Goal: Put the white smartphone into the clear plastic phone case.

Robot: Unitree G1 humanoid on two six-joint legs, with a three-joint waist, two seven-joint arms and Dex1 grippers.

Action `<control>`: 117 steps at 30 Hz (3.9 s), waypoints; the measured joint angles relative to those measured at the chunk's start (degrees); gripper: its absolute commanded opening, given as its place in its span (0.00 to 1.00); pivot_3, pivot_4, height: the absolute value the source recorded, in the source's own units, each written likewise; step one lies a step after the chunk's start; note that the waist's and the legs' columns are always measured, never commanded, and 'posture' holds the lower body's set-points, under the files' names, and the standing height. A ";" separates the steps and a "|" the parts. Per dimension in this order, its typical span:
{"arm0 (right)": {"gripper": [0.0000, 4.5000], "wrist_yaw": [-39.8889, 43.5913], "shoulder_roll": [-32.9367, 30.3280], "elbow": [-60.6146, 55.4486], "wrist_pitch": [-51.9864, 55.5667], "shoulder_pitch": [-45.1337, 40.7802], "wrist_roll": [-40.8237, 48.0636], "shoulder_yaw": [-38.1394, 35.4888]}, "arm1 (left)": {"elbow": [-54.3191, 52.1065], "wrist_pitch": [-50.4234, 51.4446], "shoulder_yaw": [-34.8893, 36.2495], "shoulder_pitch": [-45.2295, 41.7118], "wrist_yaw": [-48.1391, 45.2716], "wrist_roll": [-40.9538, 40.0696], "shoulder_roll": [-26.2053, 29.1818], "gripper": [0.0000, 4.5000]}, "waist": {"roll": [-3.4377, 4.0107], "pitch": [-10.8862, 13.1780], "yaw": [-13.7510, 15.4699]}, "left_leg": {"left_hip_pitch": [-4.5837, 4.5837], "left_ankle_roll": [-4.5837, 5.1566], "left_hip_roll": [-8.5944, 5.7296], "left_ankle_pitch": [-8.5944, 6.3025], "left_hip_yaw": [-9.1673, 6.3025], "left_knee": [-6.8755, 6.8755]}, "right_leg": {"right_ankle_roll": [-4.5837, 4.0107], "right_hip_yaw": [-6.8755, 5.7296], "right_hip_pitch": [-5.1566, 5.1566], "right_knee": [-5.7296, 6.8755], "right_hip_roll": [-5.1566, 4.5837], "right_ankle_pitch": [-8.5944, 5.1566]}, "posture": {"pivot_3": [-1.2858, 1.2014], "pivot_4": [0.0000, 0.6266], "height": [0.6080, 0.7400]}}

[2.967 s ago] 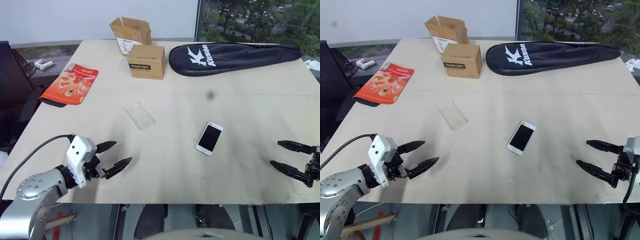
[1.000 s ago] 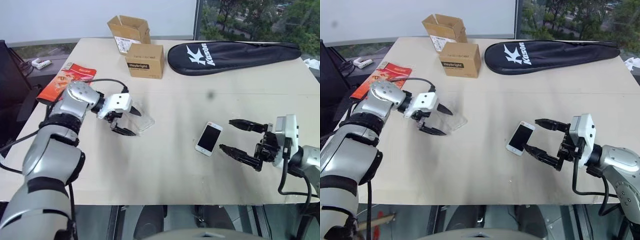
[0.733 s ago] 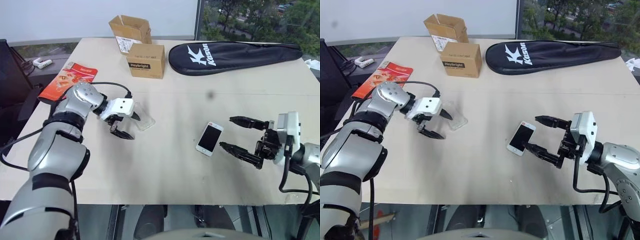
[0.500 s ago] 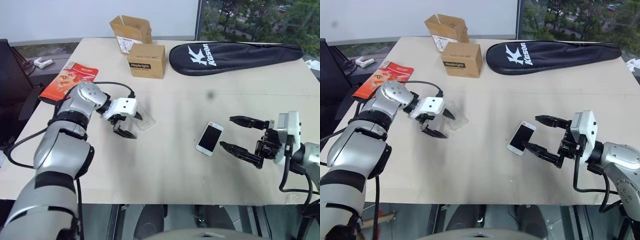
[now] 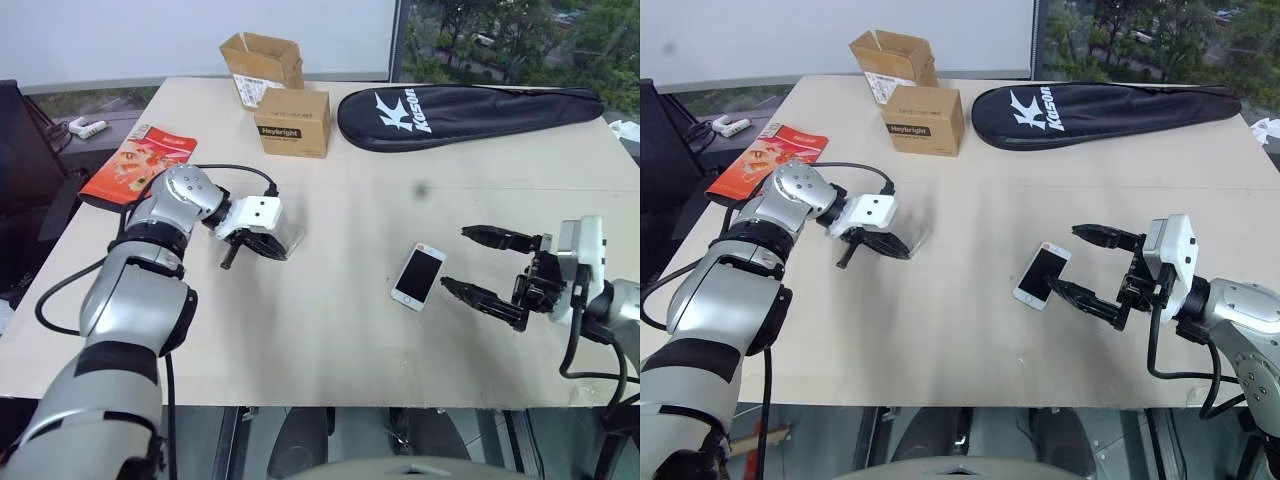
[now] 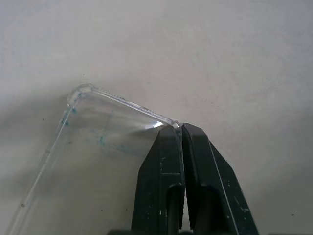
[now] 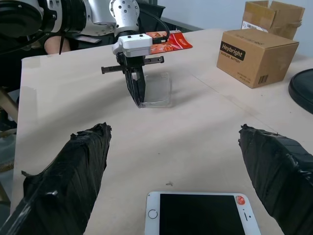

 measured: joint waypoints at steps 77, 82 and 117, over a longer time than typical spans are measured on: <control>1.00 -19.81 9.67 9.34 19.53 -25.34 -33.79 35.64 | -93.51 65.38 24.36 52.90 22.41 -31.49 18.85 0.99 | 0.04 0.05 0.03 | -0.61 0.04 -0.05 -0.03 -0.16 0.45 | 0.05 -0.18 -0.41 0.08 -0.14 -0.08 | 0.52 0.24 1.00; 1.00 -19.64 9.67 10.52 22.86 -26.81 -35.87 36.77 | -94.03 66.18 24.90 52.29 24.96 -32.49 18.54 0.99 | 0.04 0.05 -0.10 | -0.61 0.04 -0.05 -0.03 -0.17 0.45 | 0.06 -0.20 -0.41 0.09 -0.13 -0.07 | 0.52 0.24 1.00; 1.00 -12.18 -2.69 3.53 29.34 -28.73 -39.50 42.13 | -93.96 66.13 24.99 50.75 27.33 -34.93 18.08 0.99 | 0.03 0.03 0.26 | -0.62 0.04 -0.12 -0.03 -0.19 0.48 | 0.06 -0.25 -0.32 -0.02 -0.23 -0.07 | 0.52 0.24 1.00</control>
